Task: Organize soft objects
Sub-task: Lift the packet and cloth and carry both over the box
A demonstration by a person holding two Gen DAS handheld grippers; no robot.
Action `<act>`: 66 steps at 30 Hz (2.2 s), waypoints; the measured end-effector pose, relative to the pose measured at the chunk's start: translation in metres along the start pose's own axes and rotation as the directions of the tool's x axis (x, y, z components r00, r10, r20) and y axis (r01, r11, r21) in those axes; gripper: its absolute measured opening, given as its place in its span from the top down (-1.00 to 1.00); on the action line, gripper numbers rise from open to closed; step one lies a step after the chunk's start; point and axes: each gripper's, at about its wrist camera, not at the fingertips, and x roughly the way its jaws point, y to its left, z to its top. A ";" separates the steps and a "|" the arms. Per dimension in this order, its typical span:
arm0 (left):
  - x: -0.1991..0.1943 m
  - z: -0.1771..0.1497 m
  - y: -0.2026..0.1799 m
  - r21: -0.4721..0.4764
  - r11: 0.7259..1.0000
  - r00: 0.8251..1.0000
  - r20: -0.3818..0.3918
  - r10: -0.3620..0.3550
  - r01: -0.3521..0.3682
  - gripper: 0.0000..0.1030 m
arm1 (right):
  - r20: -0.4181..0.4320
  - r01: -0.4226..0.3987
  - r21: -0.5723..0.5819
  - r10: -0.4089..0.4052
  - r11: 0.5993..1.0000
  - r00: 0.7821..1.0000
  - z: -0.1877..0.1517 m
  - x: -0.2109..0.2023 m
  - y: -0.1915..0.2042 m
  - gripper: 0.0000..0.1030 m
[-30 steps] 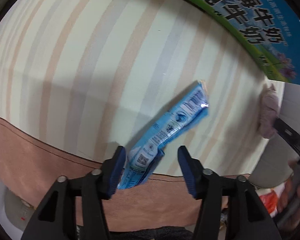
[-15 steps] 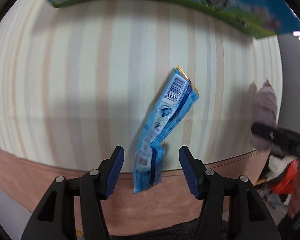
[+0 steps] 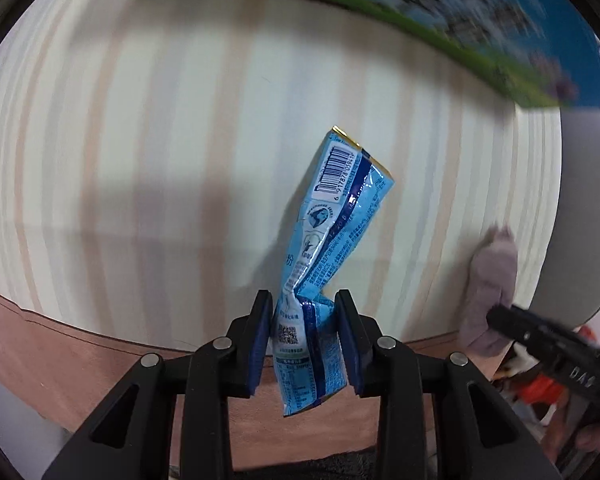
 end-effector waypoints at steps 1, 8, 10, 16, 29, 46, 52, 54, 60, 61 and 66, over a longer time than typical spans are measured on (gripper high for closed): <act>-0.001 0.002 0.004 -0.007 1.000 1.000 0.004 0.002 -0.002 0.43 | 0.007 0.003 -0.001 -0.003 1.000 1.000 0.000 -0.002 0.001 0.15; 0.010 -0.001 0.025 -0.070 0.994 0.995 -0.044 -0.084 0.081 0.14 | 0.025 0.030 -0.003 -0.030 1.000 0.999 -0.001 -0.010 -0.002 0.08; 0.008 -0.007 0.030 -0.077 0.992 0.994 -0.044 -0.100 0.096 -0.02 | 0.034 0.037 -0.009 -0.036 0.999 0.999 -0.004 -0.009 0.002 0.03; 0.013 -0.015 0.007 -0.005 1.000 0.999 -0.030 -0.016 0.016 0.05 | 0.014 0.070 -0.031 -0.070 0.997 0.997 -0.007 0.010 0.017 0.00; -0.017 -0.026 -0.057 0.092 0.996 0.998 0.051 -0.023 0.019 0.49 | 0.100 0.080 -0.059 -0.074 0.995 0.992 -0.017 0.004 0.033 0.31; -0.263 0.041 -0.101 0.261 0.964 0.909 0.389 -0.150 0.047 0.67 | 0.381 -0.021 -0.271 0.127 0.962 0.916 -0.001 -0.207 0.114 0.31; -0.211 0.048 -0.092 0.309 0.950 0.949 0.282 -0.140 0.048 0.25 | 0.409 0.008 -0.249 0.098 0.968 0.907 0.030 -0.210 0.125 0.31; -0.177 0.035 -0.087 0.316 0.947 0.969 0.215 -0.122 0.049 -0.10 | 0.417 0.026 -0.251 0.084 0.968 0.905 0.028 -0.203 0.124 0.31; -0.064 0.007 -0.072 0.251 0.966 0.998 -0.015 -0.060 0.062 -0.12 | 0.405 0.135 -0.235 -0.029 0.963 0.914 0.003 -0.158 0.101 0.31; -0.051 0.007 -0.071 0.236 0.970 0.999 -0.018 -0.047 0.050 -0.12 | 0.387 0.133 -0.227 -0.036 0.965 0.922 0.000 -0.148 0.095 0.31; -0.001 0.012 -0.074 0.200 0.980 0.999 -0.041 0.025 -0.017 -0.12 | 0.308 0.115 -0.159 -0.061 0.981 0.949 -0.006 -0.102 0.062 0.31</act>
